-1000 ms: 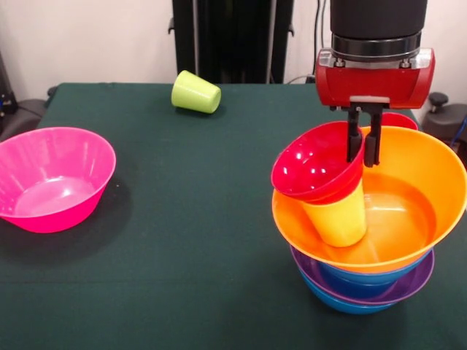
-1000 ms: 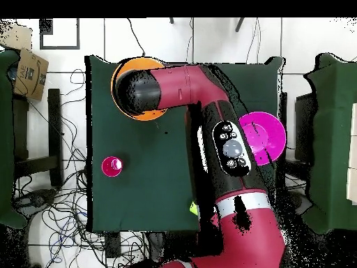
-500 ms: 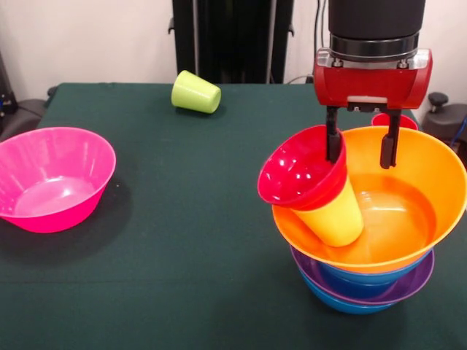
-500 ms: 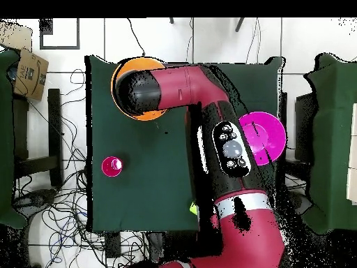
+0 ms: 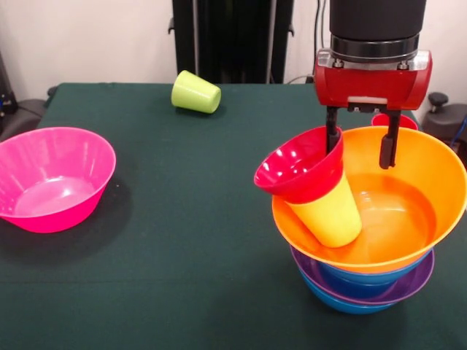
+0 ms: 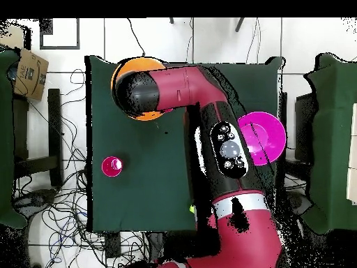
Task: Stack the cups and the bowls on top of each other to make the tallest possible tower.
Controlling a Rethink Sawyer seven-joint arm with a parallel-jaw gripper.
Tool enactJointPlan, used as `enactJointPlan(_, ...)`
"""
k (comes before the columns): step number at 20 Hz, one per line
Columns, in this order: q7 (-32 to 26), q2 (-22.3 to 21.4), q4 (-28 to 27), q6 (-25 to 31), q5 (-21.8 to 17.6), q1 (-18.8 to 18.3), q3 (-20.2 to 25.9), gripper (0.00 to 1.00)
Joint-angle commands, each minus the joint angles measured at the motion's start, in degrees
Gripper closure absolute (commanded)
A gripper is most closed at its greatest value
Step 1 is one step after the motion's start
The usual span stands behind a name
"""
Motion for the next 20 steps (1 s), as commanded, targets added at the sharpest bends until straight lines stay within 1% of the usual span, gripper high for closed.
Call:
enactJointPlan(1,-0.5,1.6,2.0,5.4,-1.5,1.9,-2.6,0.0)
enactJointPlan(5,-1.1,1.1,1.6,6.3,-1.0,1.9,-2.6,0.0)
enactJointPlan(10,0.4,3.2,0.6,3.9,-0.4,3.0,-2.5,0.0)
enactJointPlan(20,3.2,6.1,-1.3,0.9,-0.5,5.6,-3.9,0.0)
